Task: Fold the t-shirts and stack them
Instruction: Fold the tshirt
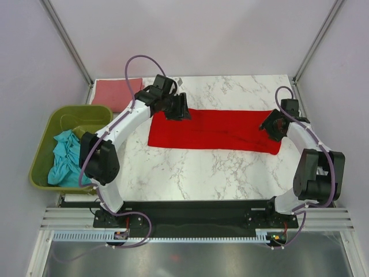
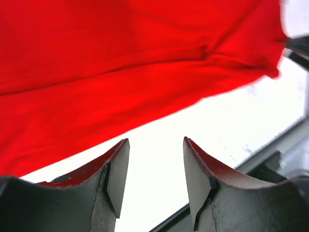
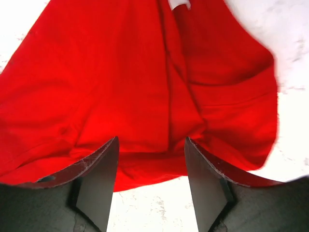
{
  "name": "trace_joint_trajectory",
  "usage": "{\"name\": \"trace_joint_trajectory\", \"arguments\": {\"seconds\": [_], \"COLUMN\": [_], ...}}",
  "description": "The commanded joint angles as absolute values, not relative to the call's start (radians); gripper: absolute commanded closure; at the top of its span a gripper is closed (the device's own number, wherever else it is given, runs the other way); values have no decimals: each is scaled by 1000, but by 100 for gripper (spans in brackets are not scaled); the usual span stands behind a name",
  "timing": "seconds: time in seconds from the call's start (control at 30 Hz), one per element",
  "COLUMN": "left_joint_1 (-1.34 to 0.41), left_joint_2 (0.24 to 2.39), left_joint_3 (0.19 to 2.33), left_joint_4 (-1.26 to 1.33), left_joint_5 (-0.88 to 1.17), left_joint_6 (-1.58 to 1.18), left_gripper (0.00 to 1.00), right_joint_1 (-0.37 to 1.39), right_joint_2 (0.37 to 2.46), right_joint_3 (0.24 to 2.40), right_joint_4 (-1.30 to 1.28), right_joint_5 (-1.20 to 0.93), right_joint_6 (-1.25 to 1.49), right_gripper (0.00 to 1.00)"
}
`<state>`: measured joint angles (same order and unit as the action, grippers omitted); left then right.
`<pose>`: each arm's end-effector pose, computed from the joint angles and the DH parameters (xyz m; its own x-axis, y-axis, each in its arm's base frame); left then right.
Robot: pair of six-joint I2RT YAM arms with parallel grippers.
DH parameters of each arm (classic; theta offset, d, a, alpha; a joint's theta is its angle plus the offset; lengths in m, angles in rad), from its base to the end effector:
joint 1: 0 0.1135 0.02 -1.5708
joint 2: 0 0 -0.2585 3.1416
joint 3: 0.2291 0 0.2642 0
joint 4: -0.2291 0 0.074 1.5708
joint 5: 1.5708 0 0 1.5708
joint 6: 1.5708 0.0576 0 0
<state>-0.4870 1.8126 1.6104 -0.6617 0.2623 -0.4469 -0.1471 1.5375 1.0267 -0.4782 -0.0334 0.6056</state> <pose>0.3732 -0.2145 0.2730 -0.8656 -0.0139 -0.5005 0.2514 0.8524 -0.4585 0.3341 -0.0476 0.1885 -0.6064 0.6650 -0.4359 0.5760 0.7453 0.3358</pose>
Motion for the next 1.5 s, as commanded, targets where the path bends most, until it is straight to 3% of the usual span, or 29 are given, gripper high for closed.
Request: {"name": "trace_joint_trajectory", "arguments": {"seconds": [0.0, 0.37, 0.67, 0.87, 1.07, 1.47], "left_joint_1": [-483, -483, -480, -480, -479, -477], "left_joint_2": [1755, 1727, 1730, 1740, 1741, 1744], "left_joint_3": [1577, 1508, 1506, 1506, 1503, 1502], "left_joint_4": [-608, -546, -543, -543, -543, -543], "left_joint_5": [449, 538, 540, 546, 541, 545], "left_joint_6": [-376, -413, -417, -422, -423, -425], "left_gripper": [43, 42, 42, 43, 43, 43], "right_joint_1": [-135, -130, -129, -129, -129, -109], "right_joint_2": [1548, 1577, 1594, 1606, 1618, 1698], "right_joint_3": [976, 809, 769, 792, 808, 946], "right_joint_4": [-345, -91, -25, -29, -31, -29], "right_joint_5": [-94, -138, -143, -147, -155, -227], "right_joint_6": [676, 768, 778, 775, 775, 790], "right_gripper": [35, 34, 52, 72, 99, 100]}}
